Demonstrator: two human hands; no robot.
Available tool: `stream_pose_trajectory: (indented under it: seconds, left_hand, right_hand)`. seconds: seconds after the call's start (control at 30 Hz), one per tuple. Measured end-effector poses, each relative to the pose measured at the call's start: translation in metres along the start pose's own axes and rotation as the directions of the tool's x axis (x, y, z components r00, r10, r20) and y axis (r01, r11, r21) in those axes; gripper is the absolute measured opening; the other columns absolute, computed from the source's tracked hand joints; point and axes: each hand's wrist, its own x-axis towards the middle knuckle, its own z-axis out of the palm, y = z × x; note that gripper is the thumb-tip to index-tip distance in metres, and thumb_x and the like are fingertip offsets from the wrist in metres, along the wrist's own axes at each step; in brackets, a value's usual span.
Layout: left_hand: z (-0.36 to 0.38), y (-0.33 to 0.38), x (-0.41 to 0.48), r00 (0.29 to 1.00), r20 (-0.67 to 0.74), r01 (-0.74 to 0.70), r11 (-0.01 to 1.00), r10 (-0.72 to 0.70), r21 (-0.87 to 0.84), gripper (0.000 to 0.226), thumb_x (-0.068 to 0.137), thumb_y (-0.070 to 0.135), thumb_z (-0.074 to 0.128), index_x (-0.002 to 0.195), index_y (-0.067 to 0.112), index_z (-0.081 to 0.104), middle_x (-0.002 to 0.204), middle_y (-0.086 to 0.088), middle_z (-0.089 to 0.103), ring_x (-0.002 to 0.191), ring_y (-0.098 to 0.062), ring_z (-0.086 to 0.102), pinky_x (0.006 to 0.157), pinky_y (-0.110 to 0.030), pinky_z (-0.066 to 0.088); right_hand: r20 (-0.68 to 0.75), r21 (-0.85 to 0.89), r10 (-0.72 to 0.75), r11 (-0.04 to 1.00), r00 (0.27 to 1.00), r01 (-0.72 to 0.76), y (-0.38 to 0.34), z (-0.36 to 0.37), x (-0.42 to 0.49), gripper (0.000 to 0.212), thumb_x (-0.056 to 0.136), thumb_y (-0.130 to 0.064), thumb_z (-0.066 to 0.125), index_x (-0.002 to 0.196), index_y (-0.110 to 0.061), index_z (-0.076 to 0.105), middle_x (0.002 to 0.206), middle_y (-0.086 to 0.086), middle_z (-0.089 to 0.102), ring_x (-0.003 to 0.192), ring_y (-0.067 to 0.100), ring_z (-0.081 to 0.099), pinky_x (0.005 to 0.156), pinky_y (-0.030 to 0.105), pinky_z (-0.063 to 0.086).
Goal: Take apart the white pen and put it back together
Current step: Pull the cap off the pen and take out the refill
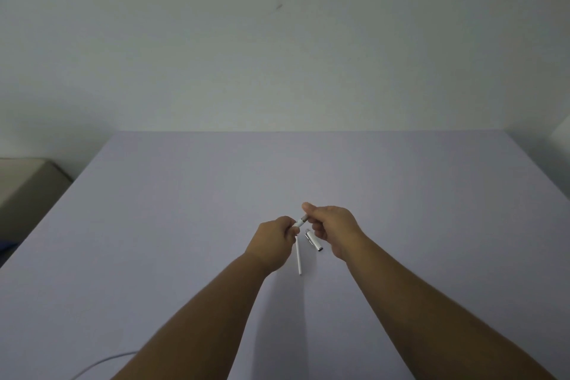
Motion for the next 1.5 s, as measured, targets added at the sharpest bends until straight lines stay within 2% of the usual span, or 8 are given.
stream_pose_trajectory:
  seconds: [0.17,0.33,0.47,0.93,1.1,1.23,1.4,1.5]
  left_hand:
    - [-0.0007,-0.0006,-0.0011,1.000,-0.001,0.007,1.000,-0.007,0.007,0.024,0.096,0.025,0.043,0.098,0.008,0.061,0.092,-0.015,0.069,0.069,-0.023,0.053,0.068,-0.038,0.049]
    - [-0.0012,-0.0004,-0.0010,1.000,-0.005,0.000,1.000,0.000,0.019,0.023,0.096,0.024,0.043,0.096,0.009,0.061,0.091,-0.014,0.070,0.073,-0.024,0.056,0.071,-0.038,0.050]
    - [-0.0023,-0.0005,-0.0004,1.000,-0.006,0.005,1.000,-0.005,0.025,0.023,0.096,0.023,0.044,0.096,0.009,0.061,0.091,-0.013,0.070,0.073,-0.024,0.056,0.070,-0.037,0.048]
    - [-0.0052,-0.0048,0.0022,1.000,-0.004,0.008,0.999,-0.008,0.039,0.022,0.096,0.023,0.044,0.092,0.010,0.060,0.088,-0.013,0.070,0.066,-0.021,0.052,0.063,-0.033,0.044]
    - [-0.0058,-0.0042,0.0022,1.000,-0.009,0.000,0.998,0.001,0.058,0.024,0.096,0.025,0.043,0.096,0.009,0.061,0.090,-0.013,0.070,0.071,-0.024,0.055,0.067,-0.037,0.048]
    - [-0.0059,-0.0020,0.0035,1.000,-0.016,-0.007,0.999,0.007,0.051,0.024,0.097,0.025,0.043,0.097,0.009,0.061,0.090,-0.012,0.070,0.071,-0.022,0.055,0.068,-0.036,0.048]
    - [-0.0058,0.0000,0.0045,1.000,-0.010,-0.002,0.999,0.003,0.052,0.026,0.097,0.026,0.042,0.098,0.008,0.061,0.091,-0.013,0.070,0.079,-0.028,0.061,0.071,-0.038,0.050]
    - [-0.0052,-0.0003,0.0054,1.000,-0.015,-0.001,0.999,0.002,0.035,0.025,0.097,0.026,0.042,0.099,0.009,0.060,0.092,-0.012,0.070,0.077,-0.027,0.060,0.072,-0.038,0.050]
  right_hand:
    - [0.066,0.083,-0.040,0.996,0.997,0.035,0.0008,-0.0011,-0.0016,0.009,0.083,-0.003,0.065,0.080,-0.010,0.069,0.074,0.005,0.063,0.066,0.014,0.057,0.069,0.024,0.051]
    - [0.006,0.004,0.012,1.000,1.000,-0.012,0.0004,0.0021,-0.0035,0.018,0.079,-0.022,0.073,0.072,-0.006,0.068,0.065,0.003,0.057,0.060,0.016,0.049,0.068,0.029,0.048]
    - [0.073,0.080,-0.036,0.996,0.997,0.030,-0.0006,0.0025,-0.0036,0.008,0.084,-0.002,0.063,0.081,-0.007,0.068,0.074,0.006,0.061,0.064,0.015,0.055,0.067,0.025,0.049]
    - [-0.009,-0.011,0.006,1.000,1.000,-0.006,-0.0023,0.0065,-0.0022,0.016,0.083,-0.021,0.069,0.073,-0.009,0.067,0.070,0.004,0.062,0.064,0.016,0.055,0.075,0.032,0.053]
    - [0.043,0.072,-0.013,0.997,0.999,0.010,-0.0045,0.0059,-0.0006,0.017,0.084,0.004,0.055,0.085,-0.011,0.065,0.078,0.006,0.064,0.067,0.017,0.058,0.072,0.028,0.051]
    - [0.002,-0.002,0.002,1.000,1.000,-0.002,-0.0048,0.0062,-0.0018,0.009,0.083,-0.017,0.068,0.076,-0.012,0.066,0.072,0.003,0.061,0.063,0.015,0.055,0.074,0.030,0.053]
    - [0.033,0.063,-0.029,0.998,0.999,0.026,-0.0060,0.0052,0.0017,0.020,0.083,0.004,0.055,0.093,-0.010,0.065,0.083,0.005,0.066,0.073,0.016,0.061,0.078,0.028,0.053]
    - [0.034,0.041,0.019,0.999,0.999,-0.020,-0.0057,0.0056,0.0002,0.005,0.082,-0.012,0.066,0.087,-0.010,0.068,0.079,0.004,0.065,0.069,0.015,0.059,0.077,0.030,0.053]
